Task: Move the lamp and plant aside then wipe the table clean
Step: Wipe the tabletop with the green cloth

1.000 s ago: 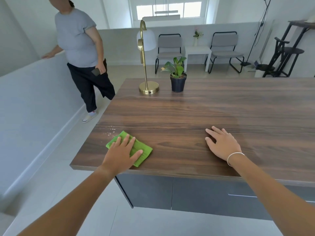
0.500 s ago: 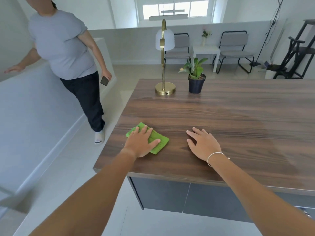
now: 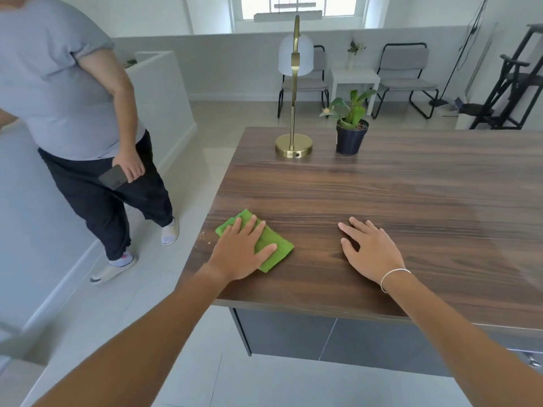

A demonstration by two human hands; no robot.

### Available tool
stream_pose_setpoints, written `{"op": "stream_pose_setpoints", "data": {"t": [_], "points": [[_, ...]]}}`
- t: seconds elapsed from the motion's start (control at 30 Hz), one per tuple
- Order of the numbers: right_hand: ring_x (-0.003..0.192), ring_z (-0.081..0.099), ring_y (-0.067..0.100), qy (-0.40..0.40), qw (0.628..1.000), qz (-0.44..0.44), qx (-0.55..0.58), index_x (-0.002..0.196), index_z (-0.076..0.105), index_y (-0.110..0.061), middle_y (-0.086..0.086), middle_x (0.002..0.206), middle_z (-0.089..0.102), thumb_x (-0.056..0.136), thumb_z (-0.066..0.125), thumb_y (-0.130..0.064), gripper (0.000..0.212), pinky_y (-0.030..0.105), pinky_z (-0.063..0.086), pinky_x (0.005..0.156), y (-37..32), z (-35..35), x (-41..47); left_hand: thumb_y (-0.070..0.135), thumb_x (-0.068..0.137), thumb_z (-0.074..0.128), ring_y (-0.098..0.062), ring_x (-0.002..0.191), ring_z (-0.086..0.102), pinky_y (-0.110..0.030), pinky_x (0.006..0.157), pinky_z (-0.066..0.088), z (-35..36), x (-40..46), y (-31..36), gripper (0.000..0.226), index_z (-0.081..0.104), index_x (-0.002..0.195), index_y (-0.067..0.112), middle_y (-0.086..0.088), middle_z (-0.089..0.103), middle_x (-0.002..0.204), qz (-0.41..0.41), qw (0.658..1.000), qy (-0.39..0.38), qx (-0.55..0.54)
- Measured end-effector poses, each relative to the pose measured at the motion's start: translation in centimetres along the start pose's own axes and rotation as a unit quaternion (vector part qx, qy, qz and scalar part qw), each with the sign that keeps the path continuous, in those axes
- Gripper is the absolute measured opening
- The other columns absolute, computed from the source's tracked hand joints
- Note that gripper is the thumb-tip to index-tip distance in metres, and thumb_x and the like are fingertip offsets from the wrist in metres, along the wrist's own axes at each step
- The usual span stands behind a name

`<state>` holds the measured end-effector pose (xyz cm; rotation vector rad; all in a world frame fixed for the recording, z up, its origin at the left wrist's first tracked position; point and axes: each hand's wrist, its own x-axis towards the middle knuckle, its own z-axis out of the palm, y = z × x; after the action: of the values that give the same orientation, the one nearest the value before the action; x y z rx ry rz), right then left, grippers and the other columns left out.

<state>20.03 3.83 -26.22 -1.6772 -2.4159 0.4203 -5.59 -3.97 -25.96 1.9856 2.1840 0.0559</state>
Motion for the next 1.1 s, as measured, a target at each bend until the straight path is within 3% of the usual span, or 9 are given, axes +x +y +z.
{"op": "stream_pose_setpoints", "data": {"t": [0.2,0.37,0.67,0.9,0.97,1.07,1.1], "points": [[0.145,0.018,0.022,0.01,1.0,0.009,0.008,0.138,0.039,-0.035,-0.007,0.154,0.028,0.095,0.039,-0.035,0.043,0.038,0.012,0.119,0.2,0.3,0.0,0.058,0.091,0.018,-0.037,0.144,0.005,-0.048,0.118,0.011,-1.5,8.4,-3.2,0.068,0.01,0.148,0.022,-0.009,0.008,0.159,-0.044,0.997,-0.027,0.063],[0.145,0.019,0.022,0.016,1.0,0.009,0.006,0.138,0.039,-0.035,-0.007,0.154,0.028,0.095,0.039,-0.034,0.043,0.039,0.012,0.119,0.1,0.4,-0.1,0.063,0.088,0.021,-0.037,0.144,0.008,-0.047,0.117,0.012,-1.9,9.3,-5.0,0.074,0.011,0.148,0.02,-0.006,0.01,0.159,-0.113,0.993,0.001,0.026],[0.144,0.019,0.024,-0.003,1.0,0.001,-0.003,0.139,0.037,-0.033,-0.005,0.155,0.027,0.096,0.037,-0.034,0.043,0.041,0.013,0.118,0.0,0.0,-0.1,0.057,0.09,0.027,-0.035,0.144,0.007,-0.046,0.119,0.008,0.1,-0.8,-4.4,0.071,0.014,0.147,0.016,-0.009,0.011,0.158,-0.137,0.989,0.054,-0.027],[0.143,0.02,0.026,-0.012,1.0,-0.014,-0.023,0.14,0.036,-0.032,-0.004,0.155,0.026,0.096,0.033,-0.036,0.044,0.042,0.015,0.119,0.3,0.0,-0.1,0.054,0.091,0.032,-0.028,0.146,0.003,-0.045,0.119,0.002,0.6,-7.4,-2.9,0.069,0.015,0.147,0.018,-0.008,0.009,0.159,-0.137,0.987,0.053,-0.064],[0.144,0.02,0.026,-0.016,0.999,-0.017,-0.023,0.14,0.035,-0.032,-0.004,0.155,0.026,0.096,0.033,-0.037,0.045,0.041,0.015,0.119,0.4,-0.1,0.0,0.056,0.091,0.027,-0.027,0.146,0.002,-0.044,0.119,0.001,0.7,-8.4,-2.3,0.069,0.014,0.148,0.02,-0.007,0.007,0.159,-0.141,0.987,0.044,-0.056],[0.144,0.019,0.025,-0.018,0.999,-0.018,-0.023,0.141,0.035,-0.032,-0.005,0.156,0.025,0.096,0.032,-0.038,0.045,0.041,0.014,0.119,0.4,-0.1,0.0,0.066,0.084,0.0,-0.032,0.146,0.001,-0.046,0.119,0.005,1.1,-8.8,0.3,0.079,0.011,0.148,0.02,-0.009,0.003,0.159,-0.111,0.993,0.012,0.045],[0.144,0.019,0.025,-0.018,0.999,-0.019,-0.024,0.141,0.034,-0.032,-0.005,0.156,0.025,0.096,0.032,-0.038,0.045,0.041,0.014,0.119,0.5,-0.1,0.0,0.064,0.086,0.004,-0.033,0.146,0.002,-0.045,0.119,0.006,1.5,-8.5,2.0,0.076,0.009,0.148,0.02,-0.008,0.003,0.159,-0.101,0.994,0.02,0.046]]}}
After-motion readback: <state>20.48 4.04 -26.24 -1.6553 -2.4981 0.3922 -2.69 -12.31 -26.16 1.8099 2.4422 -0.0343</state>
